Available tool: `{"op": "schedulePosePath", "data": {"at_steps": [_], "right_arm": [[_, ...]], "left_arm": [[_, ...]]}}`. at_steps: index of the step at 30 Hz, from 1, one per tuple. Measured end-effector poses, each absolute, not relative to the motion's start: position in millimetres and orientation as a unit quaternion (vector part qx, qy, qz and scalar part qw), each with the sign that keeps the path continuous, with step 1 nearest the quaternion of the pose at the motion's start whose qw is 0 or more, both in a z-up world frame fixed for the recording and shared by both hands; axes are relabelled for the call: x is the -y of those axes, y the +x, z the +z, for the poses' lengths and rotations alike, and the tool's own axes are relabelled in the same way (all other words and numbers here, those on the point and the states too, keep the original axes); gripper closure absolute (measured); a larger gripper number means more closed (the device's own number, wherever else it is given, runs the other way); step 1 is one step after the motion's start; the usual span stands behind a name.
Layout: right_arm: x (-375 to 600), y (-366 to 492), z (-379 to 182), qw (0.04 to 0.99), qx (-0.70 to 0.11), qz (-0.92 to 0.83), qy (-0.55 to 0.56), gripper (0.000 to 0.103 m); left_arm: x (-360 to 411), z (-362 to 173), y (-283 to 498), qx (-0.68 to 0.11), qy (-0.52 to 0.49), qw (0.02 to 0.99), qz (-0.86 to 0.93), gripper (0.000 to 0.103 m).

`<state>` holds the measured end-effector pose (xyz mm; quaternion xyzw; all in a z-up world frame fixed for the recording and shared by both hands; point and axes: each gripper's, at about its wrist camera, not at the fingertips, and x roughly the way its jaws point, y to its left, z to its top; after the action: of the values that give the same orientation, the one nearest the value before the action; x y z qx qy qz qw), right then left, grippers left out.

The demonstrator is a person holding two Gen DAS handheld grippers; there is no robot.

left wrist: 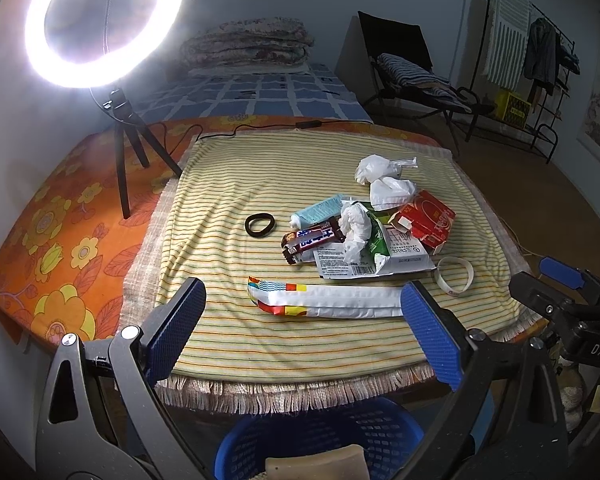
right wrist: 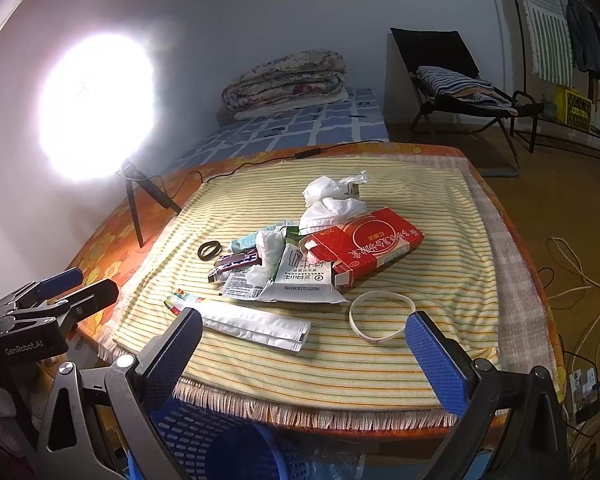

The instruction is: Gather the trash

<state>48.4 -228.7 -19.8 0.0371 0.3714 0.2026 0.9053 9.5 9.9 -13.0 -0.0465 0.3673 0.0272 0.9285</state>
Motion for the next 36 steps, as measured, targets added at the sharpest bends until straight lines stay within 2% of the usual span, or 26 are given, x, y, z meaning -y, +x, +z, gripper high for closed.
{"op": "schedulePosePath", "data": {"at_steps": [36], "right_arm": [[232.6, 50.8, -19.4, 0.904, -0.376, 0.198, 0.045, 0.0]], "left_arm": [[-7.2, -20.1, 12.1, -0.375, -0.046, 0.926, 0.027, 0.003]]}}
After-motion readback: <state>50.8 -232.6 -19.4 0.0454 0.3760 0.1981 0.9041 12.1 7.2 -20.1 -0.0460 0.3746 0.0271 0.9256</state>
